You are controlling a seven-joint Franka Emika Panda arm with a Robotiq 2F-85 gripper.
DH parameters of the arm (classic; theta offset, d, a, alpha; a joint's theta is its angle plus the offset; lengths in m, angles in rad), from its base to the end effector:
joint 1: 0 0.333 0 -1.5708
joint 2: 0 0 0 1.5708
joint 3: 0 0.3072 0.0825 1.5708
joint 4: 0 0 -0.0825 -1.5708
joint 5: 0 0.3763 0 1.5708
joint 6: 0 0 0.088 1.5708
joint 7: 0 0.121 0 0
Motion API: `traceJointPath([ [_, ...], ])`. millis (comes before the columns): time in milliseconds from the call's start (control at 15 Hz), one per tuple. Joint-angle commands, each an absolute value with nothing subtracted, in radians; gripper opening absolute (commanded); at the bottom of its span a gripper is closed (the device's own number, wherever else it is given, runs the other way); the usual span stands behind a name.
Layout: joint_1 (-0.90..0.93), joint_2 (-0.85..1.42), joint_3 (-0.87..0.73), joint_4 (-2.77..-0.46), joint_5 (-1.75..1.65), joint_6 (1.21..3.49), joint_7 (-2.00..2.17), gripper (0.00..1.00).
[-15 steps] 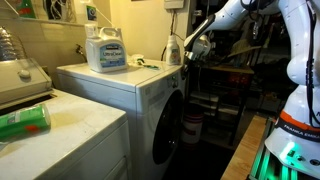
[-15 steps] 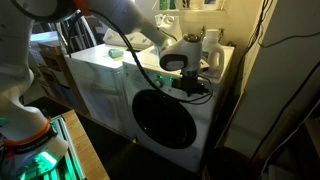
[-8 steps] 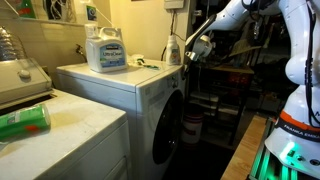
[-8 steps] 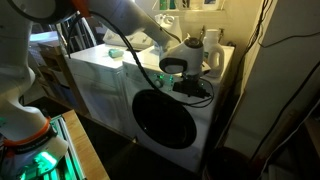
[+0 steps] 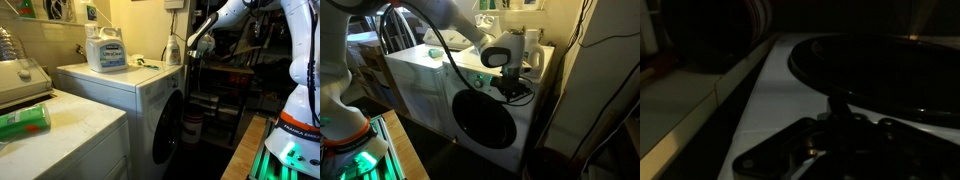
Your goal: Push the third button from the right on the washing machine
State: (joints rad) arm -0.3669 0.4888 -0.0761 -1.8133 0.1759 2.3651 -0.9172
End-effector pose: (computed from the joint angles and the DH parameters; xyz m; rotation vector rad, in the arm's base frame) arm 0.5885 -0.2714 0.2613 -3.0560 -0.5603 -0.1693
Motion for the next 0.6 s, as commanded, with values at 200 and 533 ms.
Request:
traceJointPath([
  [200,-0.307,0.293,-0.124,-1.843,0.028,1.992,-0.761,0.28],
  [533,-0.222,0.097,-0.093,-1.864,0.048,1.897,-0.622,0.61],
])
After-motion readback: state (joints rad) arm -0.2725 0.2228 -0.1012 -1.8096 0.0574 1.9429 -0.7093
